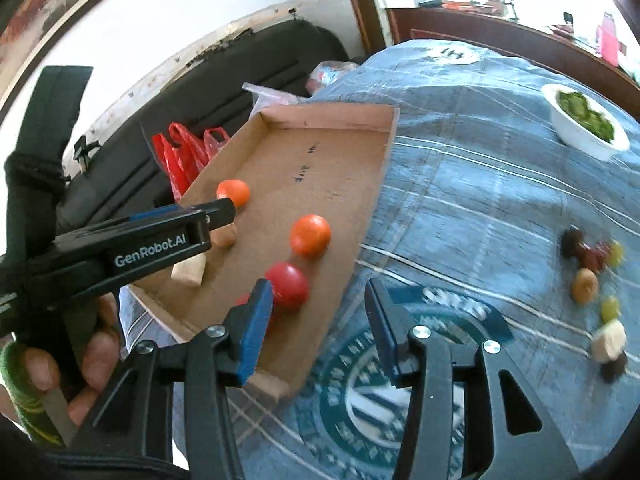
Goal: Organize fruits
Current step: 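Move both open tools from the tray back toward the fruits on the tablecloth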
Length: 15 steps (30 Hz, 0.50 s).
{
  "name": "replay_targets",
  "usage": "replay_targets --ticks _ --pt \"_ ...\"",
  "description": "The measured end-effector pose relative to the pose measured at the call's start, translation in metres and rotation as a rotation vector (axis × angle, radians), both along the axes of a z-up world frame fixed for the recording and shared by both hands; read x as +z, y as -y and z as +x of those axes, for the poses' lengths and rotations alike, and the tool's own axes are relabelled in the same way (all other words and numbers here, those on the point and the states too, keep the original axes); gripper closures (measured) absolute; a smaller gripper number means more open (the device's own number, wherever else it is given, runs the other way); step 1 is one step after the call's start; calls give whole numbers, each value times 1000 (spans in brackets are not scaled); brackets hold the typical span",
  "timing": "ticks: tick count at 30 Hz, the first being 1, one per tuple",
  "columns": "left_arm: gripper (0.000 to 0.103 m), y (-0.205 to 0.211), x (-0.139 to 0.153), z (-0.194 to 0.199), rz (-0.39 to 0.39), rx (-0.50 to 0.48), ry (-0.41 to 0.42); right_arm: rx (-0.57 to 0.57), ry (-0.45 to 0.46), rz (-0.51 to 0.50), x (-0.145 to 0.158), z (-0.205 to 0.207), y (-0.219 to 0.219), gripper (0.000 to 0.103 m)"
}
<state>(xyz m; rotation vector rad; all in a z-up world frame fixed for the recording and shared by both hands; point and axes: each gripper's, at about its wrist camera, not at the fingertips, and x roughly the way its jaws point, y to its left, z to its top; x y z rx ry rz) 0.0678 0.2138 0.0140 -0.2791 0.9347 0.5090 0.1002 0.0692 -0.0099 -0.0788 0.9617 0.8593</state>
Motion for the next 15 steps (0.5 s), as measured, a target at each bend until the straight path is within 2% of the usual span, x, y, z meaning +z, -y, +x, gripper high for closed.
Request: replay_targets --ticks 7,15 --pt "44 35 5 -2 11 -65 3 -79 -2 25 4 -7 54 53" --pt "43 80 4 -2 16 -158 1 -204 -19 17 -7 -5 118 53"
